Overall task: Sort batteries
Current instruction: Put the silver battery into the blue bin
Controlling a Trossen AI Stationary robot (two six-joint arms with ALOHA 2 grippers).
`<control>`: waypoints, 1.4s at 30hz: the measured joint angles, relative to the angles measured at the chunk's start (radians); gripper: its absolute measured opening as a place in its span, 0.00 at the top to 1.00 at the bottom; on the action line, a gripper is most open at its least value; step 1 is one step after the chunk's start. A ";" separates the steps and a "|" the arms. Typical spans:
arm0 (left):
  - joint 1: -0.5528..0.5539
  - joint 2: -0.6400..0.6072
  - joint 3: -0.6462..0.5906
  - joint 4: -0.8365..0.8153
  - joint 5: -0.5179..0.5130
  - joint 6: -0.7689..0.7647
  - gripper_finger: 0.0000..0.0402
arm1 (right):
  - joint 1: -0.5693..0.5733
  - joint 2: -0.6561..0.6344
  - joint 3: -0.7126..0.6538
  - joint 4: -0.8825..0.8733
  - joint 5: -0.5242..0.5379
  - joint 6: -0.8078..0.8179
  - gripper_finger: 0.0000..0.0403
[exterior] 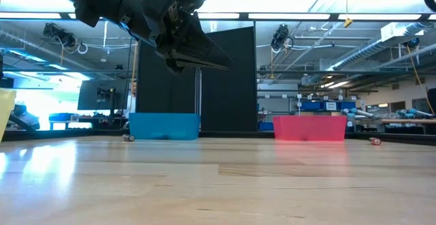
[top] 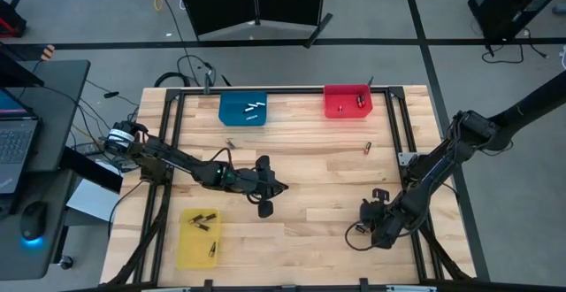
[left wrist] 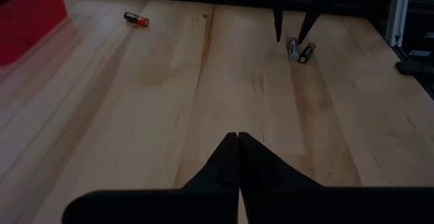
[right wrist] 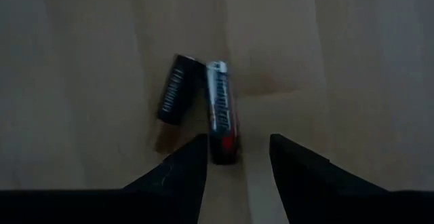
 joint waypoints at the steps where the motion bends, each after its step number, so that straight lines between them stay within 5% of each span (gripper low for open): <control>1: 0.000 0.000 0.000 0.000 0.000 0.000 0.99 | 0.000 0.000 -0.012 0.010 -0.003 0.000 0.58; 10: 0.000 0.000 0.000 0.000 -0.005 0.001 0.99 | 0.001 -0.003 -0.053 0.046 0.007 -0.008 0.60; 19: 0.000 0.005 0.000 0.025 -0.064 0.001 0.99 | -0.012 -0.002 -0.050 0.030 0.050 -0.060 0.87; 27: 0.000 0.128 -0.001 0.376 -0.033 0.062 0.99 | -0.020 0.002 -0.059 0.072 0.395 -0.067 0.87; 35: 0.000 0.157 -0.001 0.625 0.030 0.170 0.99 | -0.123 0.001 -0.151 0.578 0.613 -0.275 0.87; 42: 0.000 0.157 -0.001 0.723 0.037 0.186 0.95 | -0.242 0.001 -0.214 1.100 0.634 -0.639 0.87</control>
